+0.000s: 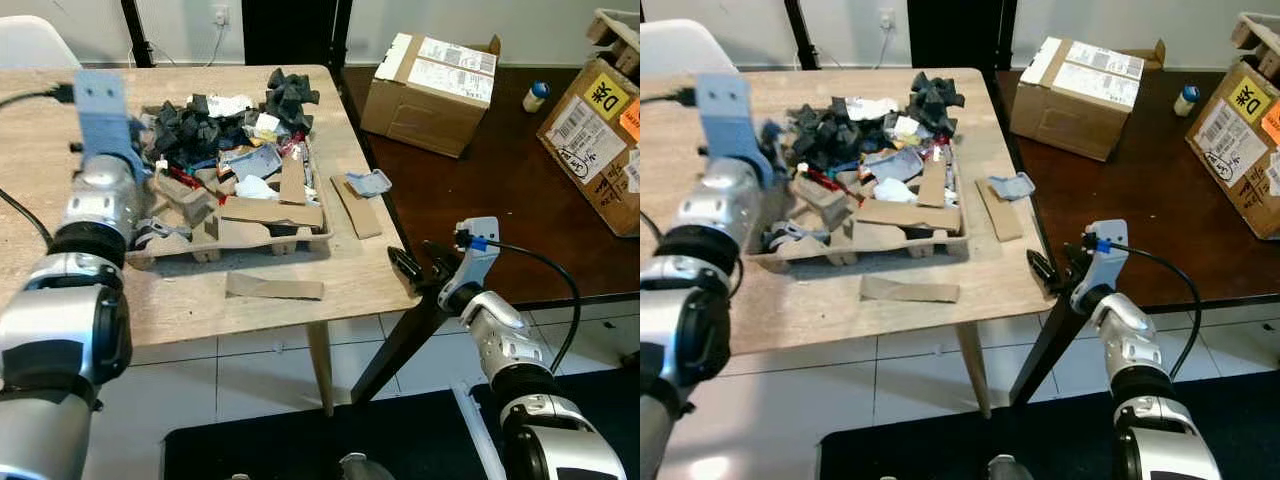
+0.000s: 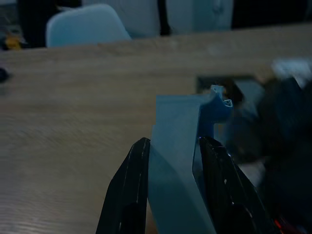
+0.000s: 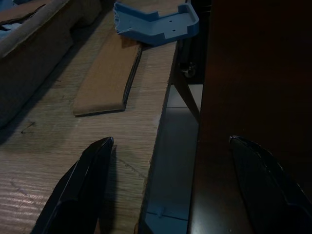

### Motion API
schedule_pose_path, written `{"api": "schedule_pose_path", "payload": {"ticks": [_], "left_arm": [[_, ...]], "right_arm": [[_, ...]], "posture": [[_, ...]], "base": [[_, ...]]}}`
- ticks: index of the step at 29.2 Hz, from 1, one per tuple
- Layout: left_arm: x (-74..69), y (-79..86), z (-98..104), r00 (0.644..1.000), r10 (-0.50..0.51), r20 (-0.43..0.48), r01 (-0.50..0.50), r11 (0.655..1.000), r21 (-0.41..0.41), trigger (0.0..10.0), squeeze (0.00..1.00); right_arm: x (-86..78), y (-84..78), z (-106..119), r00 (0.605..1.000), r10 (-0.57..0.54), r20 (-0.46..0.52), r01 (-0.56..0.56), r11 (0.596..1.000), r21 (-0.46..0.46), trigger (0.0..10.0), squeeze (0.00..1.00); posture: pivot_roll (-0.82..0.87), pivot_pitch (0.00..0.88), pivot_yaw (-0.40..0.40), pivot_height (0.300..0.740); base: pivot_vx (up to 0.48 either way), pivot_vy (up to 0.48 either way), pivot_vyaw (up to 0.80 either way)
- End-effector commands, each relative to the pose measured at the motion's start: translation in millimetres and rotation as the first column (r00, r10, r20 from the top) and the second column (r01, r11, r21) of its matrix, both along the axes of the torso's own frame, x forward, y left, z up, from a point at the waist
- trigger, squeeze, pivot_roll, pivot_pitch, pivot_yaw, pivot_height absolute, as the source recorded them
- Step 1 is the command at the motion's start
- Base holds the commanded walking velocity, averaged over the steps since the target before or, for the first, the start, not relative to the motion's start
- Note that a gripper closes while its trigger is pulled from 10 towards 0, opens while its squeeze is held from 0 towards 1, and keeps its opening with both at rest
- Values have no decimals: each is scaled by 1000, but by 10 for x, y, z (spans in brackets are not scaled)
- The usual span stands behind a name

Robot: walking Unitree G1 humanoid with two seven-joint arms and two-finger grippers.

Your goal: Picking trash to rubbish bin

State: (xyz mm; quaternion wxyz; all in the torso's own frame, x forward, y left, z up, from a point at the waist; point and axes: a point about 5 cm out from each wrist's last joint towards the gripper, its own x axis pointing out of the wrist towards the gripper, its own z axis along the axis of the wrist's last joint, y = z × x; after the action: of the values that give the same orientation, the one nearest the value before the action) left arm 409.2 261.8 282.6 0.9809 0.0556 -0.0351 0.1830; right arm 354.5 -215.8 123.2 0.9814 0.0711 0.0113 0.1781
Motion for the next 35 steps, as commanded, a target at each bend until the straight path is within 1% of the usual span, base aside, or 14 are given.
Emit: {"api": "schedule_pose_path", "payload": {"ticks": [1, 10, 11, 14, 15, 16, 17, 18, 21, 23, 24, 28, 32, 35], "left_arm": [[-26, 84, 97, 1000, 8, 30, -7, 1000, -18, 0, 0], [-105, 186, 342, 965, -172, 199, 199, 972, -124, 0, 0], [-136, 127, 449, 895, -322, 308, 388, 904, -182, 0, 0], [-208, -32, 519, 747, -553, 368, 632, 762, -139, 0, 0], [-236, -88, 516, 699, -616, 364, 691, 713, -121, 0, 0], [-236, -88, 516, 699, -616, 364, 691, 713, -121, 0, 0], [-289, -182, 458, 621, -714, 324, 771, 631, -88, 0, 0], [-289, -182, 458, 621, -714, 324, 771, 631, -88, 0, 0], [-512, -496, 181, 348, -916, 199, 937, 346, -48, 0, 0], [-638, -631, 76, 213, -963, 168, 977, 206, -57, 0, 0], [-638, -631, 76, 213, -963, 168, 977, 206, -57, 0, 0], [-909, -863, -93, -43, -991, 125, 991, -58, -120, 0, 0], [-1066, -974, -165, -185, -975, 125, 964, -204, -168, 0, 0], [-1127, -1009, -182, -228, -966, 126, 951, -248, -185, 0, 0]], "right_arm": [[-76, -44, -197, 996, -17, -93, 16, 1000, -9, 10000, 0], [-61, -23, -188, 996, -10, -92, 9, 1000, -7, 10000, 0], [-62, -22, -191, 996, -8, -93, 7, 1000, -8, 10000, 0], [-64, -22, -195, 995, -7, -95, 6, 1000, -8, 10000, 0], [-64, -23, -195, 995, -7, -95, 6, 1000, -8, 10000, 0], [-64, -23, -195, 995, -7, -95, 6, 1000, -8, 10000, 0], [-64, -22, -197, 995, -6, -96, 5, 1000, -8, 10000, 0], [-64, -22, -197, 995, -6, -96, 5, 1000, -8, 10000, 0], [-64, -12, -200, 995, -2, -95, 1, 1000, -8, 10000, 0], [-63, -9, -198, 995, 0, -95, -1, 1000, -7, 10000, 0], [-63, -9, -198, 995, 0, -95, -1, 1000, -7, 10000, 0], [-64, -10, -199, 995, 3, -95, -3, 1000, -9, 10000, 0], [-69, -17, -203, 995, 0, -95, -1, 1000, -10, 10000, 0], [-70, -21, -203, 995, 0, -95, 0, 1000, -10, 10000, 0]], "posture": [[77, 213, -34, 740], [76, 206, -36, 740], [78, 201, -37, 740], [79, 195, -38, 740], [79, 195, -38, 740], [79, 195, -38, 740], [81, 192, -39, 740], [81, 192, -39, 740], [82, 185, -44, 740], [81, 181, -45, 740], [81, 181, -45, 740], [80, 178, -44, 740], [79, 177, -42, 740], [80, 176, -42, 740]], "base": [[0, 0, 0], [0, 0, 0], [0, 0, 0], [0, 0, 0], [0, 0, 0], [0, 0, 0], [0, 0, 0], [0, 0, 0], [0, 0, 0], [0, 0, 0], [0, 0, 0], [0, 0, 0], [0, 0, 0], [0, 0, 0]]}}
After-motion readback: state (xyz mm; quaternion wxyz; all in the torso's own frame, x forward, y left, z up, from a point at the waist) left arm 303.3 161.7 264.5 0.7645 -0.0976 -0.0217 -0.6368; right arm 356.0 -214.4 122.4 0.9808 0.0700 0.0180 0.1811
